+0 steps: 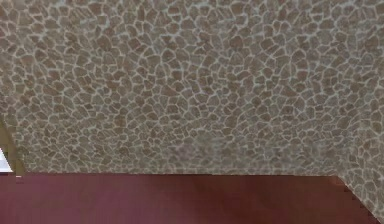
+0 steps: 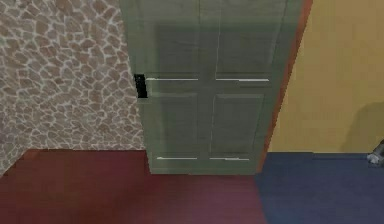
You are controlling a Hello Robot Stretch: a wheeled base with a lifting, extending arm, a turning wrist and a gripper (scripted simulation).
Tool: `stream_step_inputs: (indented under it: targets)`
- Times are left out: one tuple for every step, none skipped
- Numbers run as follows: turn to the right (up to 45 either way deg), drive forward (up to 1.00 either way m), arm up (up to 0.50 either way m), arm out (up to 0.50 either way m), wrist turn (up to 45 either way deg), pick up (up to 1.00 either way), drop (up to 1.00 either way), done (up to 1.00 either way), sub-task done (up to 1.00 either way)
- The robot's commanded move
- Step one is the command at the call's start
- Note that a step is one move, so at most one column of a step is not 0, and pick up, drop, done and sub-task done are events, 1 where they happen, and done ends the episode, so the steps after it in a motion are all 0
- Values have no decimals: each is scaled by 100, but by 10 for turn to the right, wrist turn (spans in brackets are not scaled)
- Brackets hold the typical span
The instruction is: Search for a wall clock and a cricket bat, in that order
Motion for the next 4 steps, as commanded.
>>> stream_step_inputs:
  targets:
    - [0,50,0,0,0,0,0,0,0]
    - [-450,0,0,0,0,0,0,0,0]
    - [-90,0,0,0,0,0,0,0,0]
    - [0,20,0,0,0,0,0,0,0]
